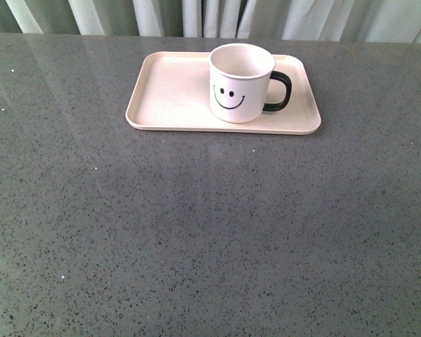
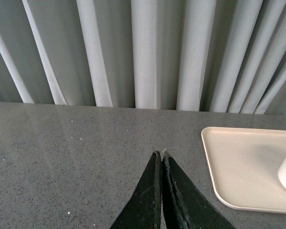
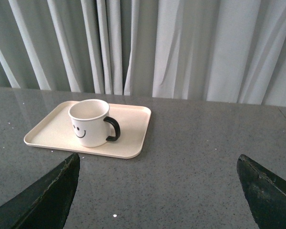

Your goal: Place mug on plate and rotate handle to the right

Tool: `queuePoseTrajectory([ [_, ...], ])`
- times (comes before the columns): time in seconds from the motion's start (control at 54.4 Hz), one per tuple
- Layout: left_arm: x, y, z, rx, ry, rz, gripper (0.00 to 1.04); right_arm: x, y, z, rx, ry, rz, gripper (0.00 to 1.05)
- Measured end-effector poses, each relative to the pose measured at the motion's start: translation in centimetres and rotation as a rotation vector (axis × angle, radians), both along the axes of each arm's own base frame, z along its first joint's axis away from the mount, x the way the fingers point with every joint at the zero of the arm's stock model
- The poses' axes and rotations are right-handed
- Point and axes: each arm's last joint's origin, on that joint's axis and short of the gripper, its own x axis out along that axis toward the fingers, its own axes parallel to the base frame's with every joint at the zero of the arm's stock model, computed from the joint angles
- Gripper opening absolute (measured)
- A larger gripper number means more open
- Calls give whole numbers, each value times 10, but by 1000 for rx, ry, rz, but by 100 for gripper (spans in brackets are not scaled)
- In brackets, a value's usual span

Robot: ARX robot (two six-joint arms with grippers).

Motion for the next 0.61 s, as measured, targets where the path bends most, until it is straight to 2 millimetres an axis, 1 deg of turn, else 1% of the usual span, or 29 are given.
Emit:
queuePoseTrajectory([
  [0.221, -23, 7, -7, 0, -3, 0, 1, 0, 0, 0, 0, 0, 0, 96],
  [0.276, -29, 12, -11, 0, -5, -18, 1, 0, 0, 0, 0, 0, 0, 96],
  [0.368, -37, 18, -16, -1, 16, 2, 1, 0, 0, 0, 0, 0, 0, 96],
  [0.607, -59, 18, -14, 0, 8, 0, 1, 0, 0, 0, 0, 0, 0, 96],
])
